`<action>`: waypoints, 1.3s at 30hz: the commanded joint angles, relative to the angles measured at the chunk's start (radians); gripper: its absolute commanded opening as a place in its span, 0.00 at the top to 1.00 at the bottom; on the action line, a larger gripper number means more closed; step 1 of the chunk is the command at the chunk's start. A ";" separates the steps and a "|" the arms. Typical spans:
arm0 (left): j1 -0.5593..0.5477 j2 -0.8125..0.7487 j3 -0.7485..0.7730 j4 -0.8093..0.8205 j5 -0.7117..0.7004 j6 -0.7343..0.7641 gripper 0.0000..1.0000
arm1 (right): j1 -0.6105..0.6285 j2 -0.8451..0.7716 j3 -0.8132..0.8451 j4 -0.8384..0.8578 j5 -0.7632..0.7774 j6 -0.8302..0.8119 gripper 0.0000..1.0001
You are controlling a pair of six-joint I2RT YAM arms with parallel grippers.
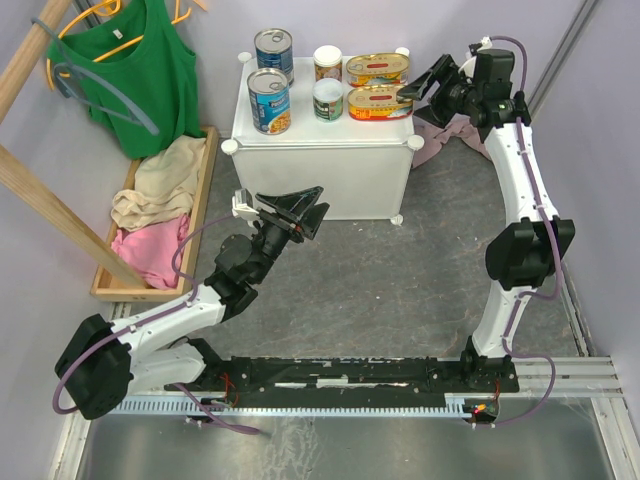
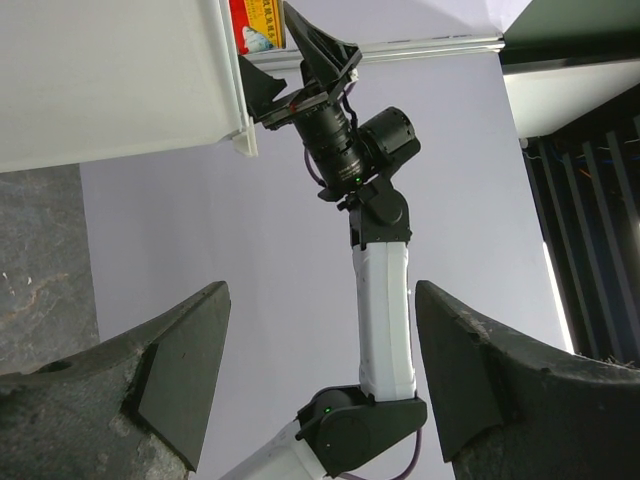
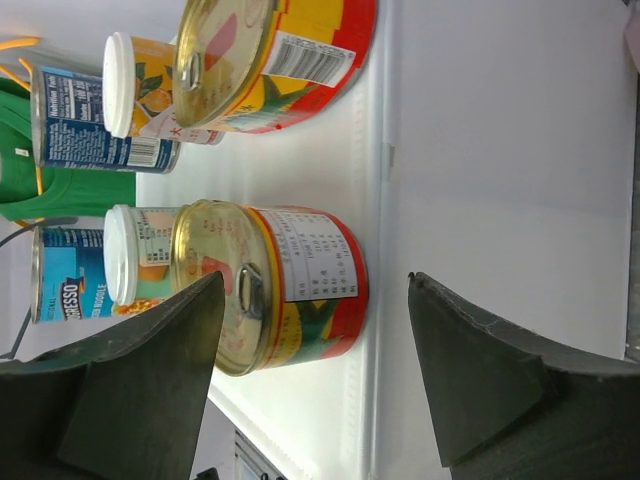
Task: Place and organize the canned foods onto the counter
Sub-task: Place the canned food on the counter, then reset both arms
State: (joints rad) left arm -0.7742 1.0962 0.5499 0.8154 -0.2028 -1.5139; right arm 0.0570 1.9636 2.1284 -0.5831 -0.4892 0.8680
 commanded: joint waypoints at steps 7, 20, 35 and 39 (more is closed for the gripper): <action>0.005 -0.035 0.022 0.008 0.001 0.041 0.19 | -0.001 -0.098 -0.010 0.093 -0.003 -0.024 0.17; 0.007 -0.117 0.053 -0.166 -0.025 0.233 0.18 | -0.007 -0.352 -0.215 -0.001 0.210 -0.217 0.17; 0.007 -0.321 0.108 -0.824 -0.326 0.787 0.16 | 0.136 -0.867 -0.900 -0.030 0.784 -0.387 0.09; 0.006 -0.396 0.029 -0.863 -0.381 0.782 0.16 | 0.281 -0.935 -1.033 -0.046 0.995 -0.350 0.08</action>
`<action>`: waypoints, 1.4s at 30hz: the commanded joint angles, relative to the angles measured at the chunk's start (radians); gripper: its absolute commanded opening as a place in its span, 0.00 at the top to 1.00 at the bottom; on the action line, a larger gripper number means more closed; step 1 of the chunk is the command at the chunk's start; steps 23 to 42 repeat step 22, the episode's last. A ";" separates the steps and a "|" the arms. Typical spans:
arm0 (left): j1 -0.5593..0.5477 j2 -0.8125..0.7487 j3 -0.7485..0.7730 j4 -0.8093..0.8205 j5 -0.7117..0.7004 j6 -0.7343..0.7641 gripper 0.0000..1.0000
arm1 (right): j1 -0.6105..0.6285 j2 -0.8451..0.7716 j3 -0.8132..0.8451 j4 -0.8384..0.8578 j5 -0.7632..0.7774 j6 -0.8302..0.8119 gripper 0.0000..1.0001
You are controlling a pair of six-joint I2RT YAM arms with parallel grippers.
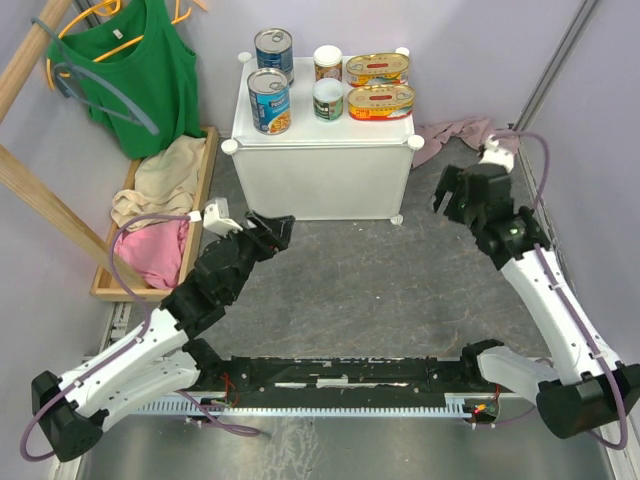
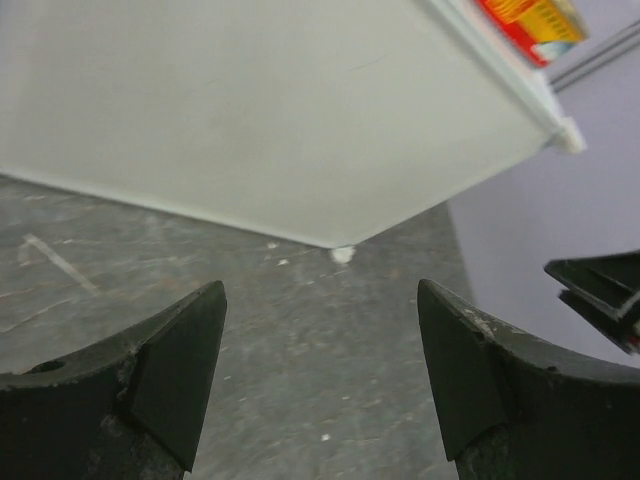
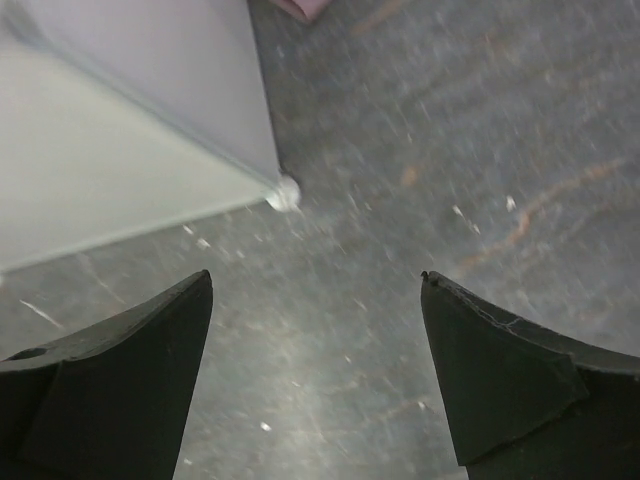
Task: Place and organize the canned foods onto the counter
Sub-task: Reset both arms
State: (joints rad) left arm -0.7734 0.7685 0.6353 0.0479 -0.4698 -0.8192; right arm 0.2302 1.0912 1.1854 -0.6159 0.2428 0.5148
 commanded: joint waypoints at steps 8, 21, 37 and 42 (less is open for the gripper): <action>0.005 -0.130 -0.116 -0.151 -0.180 0.128 0.16 | 0.248 -0.132 -0.310 -0.025 0.379 0.107 0.04; 0.005 -0.142 -0.151 -0.143 -0.218 0.171 0.16 | 0.269 -0.224 -0.468 0.033 0.376 0.082 0.03; 0.005 -0.141 -0.150 -0.142 -0.221 0.174 0.16 | 0.269 -0.224 -0.466 0.028 0.383 0.089 0.01; 0.005 -0.141 -0.150 -0.142 -0.221 0.174 0.16 | 0.269 -0.224 -0.466 0.028 0.383 0.089 0.01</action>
